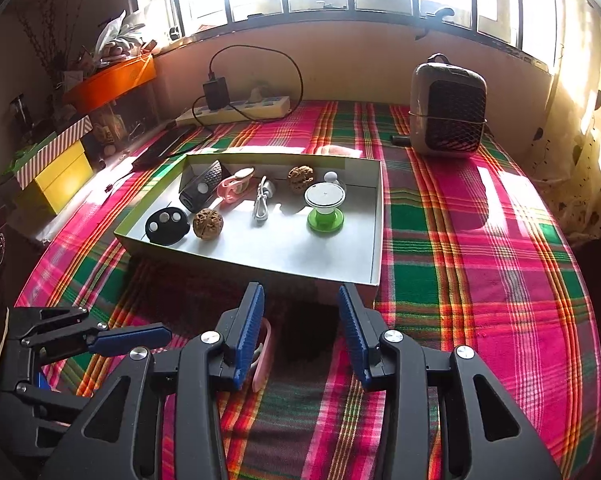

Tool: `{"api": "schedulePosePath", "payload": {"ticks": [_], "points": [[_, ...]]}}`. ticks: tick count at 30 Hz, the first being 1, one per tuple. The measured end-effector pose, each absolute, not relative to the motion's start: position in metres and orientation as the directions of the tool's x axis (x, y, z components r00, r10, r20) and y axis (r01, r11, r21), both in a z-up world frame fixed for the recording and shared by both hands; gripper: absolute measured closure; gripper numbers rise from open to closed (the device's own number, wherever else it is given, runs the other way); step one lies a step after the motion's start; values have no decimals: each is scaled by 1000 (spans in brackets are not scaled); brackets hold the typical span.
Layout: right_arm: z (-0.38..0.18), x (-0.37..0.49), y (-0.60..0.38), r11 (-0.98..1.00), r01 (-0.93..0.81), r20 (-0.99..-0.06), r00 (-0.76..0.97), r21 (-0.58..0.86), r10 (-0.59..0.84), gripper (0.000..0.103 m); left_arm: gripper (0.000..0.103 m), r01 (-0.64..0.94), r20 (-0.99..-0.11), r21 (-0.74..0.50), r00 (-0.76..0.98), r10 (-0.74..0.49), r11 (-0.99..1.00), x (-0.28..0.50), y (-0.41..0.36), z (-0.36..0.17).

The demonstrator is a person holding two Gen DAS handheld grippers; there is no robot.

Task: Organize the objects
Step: 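Withdraw both tools from the box toward the clear cup and pink holder, then grasp the clear white cup with the left gripper while the right grasps the pink holder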

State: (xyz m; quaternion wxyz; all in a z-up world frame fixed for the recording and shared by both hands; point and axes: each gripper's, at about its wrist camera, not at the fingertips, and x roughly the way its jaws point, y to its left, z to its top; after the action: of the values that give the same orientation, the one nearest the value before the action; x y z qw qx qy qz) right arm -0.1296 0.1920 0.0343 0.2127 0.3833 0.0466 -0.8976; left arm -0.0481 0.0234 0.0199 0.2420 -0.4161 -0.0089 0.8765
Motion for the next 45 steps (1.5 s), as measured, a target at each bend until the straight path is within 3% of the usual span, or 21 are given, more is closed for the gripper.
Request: {"api": "schedulePosePath", "payload": {"ticks": [19,29,45], "points": [[29,-123,207,-913,394,-710,-613,103,-345,54,69,-418,-758,-160,-528,382,-894,-56,37,7],[25,-125,205,-915,390,-723,-602,103,-338,54,69,-358,-745,-216,-542,390,-909,-63,18,6],[8,-121,176,-882,455,-759,-529,123,-379,54,70,-245,-747,-205,-586,313,-948,-66,-16,5]]}}
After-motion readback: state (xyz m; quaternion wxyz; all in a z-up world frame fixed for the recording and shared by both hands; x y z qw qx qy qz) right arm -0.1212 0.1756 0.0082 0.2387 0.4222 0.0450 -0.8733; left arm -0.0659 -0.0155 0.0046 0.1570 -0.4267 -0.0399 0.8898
